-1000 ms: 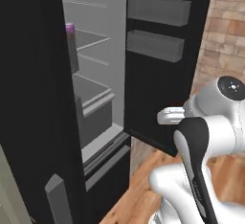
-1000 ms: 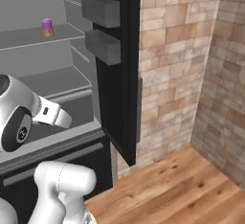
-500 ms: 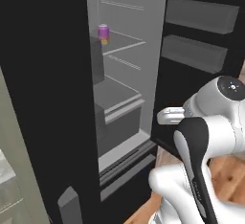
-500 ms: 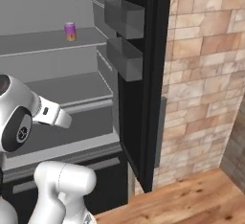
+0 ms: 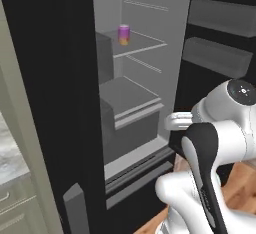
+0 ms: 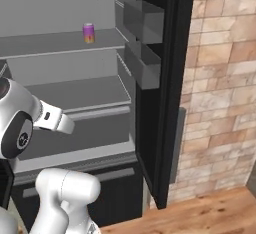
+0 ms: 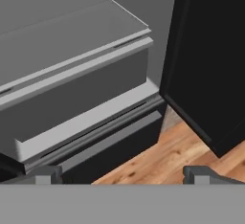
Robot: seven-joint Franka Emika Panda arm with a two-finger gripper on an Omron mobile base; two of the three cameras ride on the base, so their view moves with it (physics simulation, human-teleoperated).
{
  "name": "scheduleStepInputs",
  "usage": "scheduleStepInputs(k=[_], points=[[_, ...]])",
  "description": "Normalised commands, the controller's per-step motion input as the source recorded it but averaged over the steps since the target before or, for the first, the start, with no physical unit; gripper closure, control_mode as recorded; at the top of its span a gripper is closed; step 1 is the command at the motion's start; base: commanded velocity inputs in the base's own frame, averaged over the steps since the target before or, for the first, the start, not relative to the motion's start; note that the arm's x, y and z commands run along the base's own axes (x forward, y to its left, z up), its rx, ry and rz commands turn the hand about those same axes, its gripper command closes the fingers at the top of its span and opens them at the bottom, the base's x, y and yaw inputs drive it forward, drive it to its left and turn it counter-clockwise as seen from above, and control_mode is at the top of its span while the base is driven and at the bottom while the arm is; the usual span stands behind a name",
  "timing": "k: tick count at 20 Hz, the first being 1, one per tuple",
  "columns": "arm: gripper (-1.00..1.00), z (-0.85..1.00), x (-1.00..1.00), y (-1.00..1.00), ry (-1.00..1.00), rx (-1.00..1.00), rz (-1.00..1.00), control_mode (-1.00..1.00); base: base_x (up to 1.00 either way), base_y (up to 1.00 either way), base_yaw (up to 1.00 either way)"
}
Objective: Open the fridge, grab two sodas, and place both sodas inside the bowl with ice on the dining counter.
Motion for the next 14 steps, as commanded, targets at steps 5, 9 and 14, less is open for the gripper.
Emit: scheduleStepInputs(k=[5,9,14], points=[[-1.0,0.0,0.0,0.0,0.0,0.0,0.0,1.0,0.12,-0.23,0.21],[-1.0,0.0,0.0,0.0,0.0,0.0,0.0,1.0,0.09,-0.31,0.18],[-1.0,0.0,0.0,0.0,0.0,0.0,0.0,1.0,0.44,-0.23,0.16]])
